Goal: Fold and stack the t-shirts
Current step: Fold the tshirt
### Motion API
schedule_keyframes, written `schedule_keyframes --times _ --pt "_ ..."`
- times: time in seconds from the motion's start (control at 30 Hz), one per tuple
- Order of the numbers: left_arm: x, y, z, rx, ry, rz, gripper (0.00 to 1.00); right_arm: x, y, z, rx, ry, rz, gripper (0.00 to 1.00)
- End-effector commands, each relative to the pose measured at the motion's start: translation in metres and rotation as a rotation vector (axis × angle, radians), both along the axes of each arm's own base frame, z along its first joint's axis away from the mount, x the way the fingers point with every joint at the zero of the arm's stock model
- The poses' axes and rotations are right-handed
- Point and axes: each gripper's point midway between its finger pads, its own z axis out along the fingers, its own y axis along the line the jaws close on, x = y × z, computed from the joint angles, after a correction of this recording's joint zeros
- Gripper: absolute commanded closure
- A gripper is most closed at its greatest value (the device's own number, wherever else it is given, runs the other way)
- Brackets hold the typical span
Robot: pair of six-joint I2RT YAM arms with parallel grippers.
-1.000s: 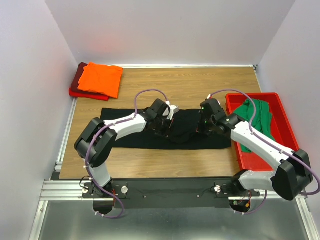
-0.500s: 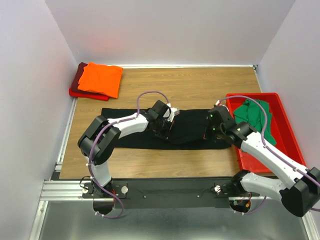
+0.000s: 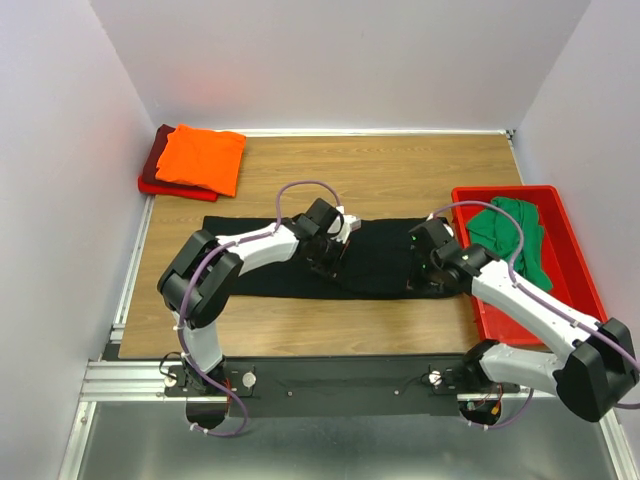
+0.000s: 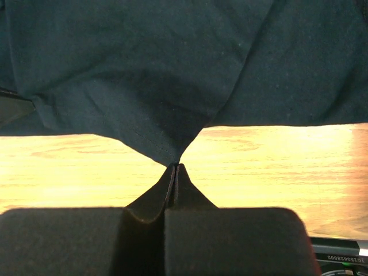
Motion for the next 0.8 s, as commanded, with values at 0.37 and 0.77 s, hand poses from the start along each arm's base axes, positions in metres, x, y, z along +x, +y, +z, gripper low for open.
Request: schedule_keyframes --times 0.37,0.77 --pt "0.032 0.004 0.050 -0.007 -0.117 0.079 0.78 0.026 0.032 0.027 0.056 -0.064 0.109 1.00" --pt "0.055 -0.076 0.068 -0.229 -0.075 0.025 0.78 0.005 0.031 0.016 0.070 -0.029 0.120 1.00"
